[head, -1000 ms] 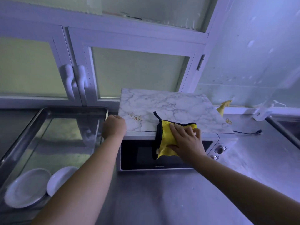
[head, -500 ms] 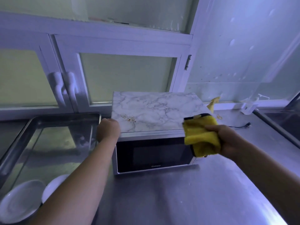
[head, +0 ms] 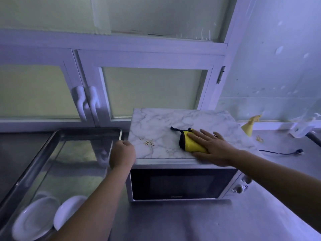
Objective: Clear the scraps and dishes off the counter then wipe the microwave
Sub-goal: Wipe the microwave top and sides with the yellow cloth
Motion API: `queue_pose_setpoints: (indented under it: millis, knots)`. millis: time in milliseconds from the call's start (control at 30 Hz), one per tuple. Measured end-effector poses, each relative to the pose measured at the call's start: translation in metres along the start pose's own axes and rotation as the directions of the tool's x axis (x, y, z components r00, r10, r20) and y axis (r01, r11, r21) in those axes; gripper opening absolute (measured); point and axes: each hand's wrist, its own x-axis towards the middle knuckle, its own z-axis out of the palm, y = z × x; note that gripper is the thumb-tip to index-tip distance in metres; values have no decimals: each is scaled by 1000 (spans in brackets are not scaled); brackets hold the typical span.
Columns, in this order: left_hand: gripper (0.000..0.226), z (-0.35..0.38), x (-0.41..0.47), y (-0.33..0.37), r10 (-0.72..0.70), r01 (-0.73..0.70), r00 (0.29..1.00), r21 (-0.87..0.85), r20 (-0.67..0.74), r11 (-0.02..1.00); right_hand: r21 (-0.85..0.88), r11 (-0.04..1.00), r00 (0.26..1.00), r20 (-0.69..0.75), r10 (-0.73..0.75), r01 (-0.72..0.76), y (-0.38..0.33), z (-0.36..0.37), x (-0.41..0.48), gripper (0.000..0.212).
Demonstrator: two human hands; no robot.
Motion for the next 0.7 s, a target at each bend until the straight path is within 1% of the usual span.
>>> queue_pose_setpoints:
  millis: [67, 167, 233, 367, 500, 600, 700]
  knots:
    - [34, 1, 0, -1, 4, -3, 1000, 17, -19, 1000, 22, 999, 999, 11, 32, -32, -3, 9, 11, 78]
    - [29, 3, -1, -2, 17, -15, 999, 37, -51, 999, 85, 983, 986, -34, 165, -161, -18, 13, 47, 79]
    - [27, 3, -2, -3, 21, -19, 998, 32, -64, 999, 102, 980, 982, -64, 179, -172, -31, 9, 82, 75]
    - [33, 4, -3, -4, 28, -27, 996, 11, -85, 1000, 131, 988, 993, -78, 89, -78, -58, -2, 155, 69]
    - [28, 4, -3, -5, 5, -11, 992, -49, -127, 999, 153, 988, 995, -102, -12, 27, -91, -11, 219, 65]
    - [29, 5, -4, -5, -10, -7, 983, -90, -181, 996, 146, 984, 991, -105, -82, 97, -116, -18, 249, 63]
    - [30, 4, -7, -1, -14, -23, 967, -140, -255, 990, 113, 983, 987, -96, -131, 142, -128, -20, 258, 60]
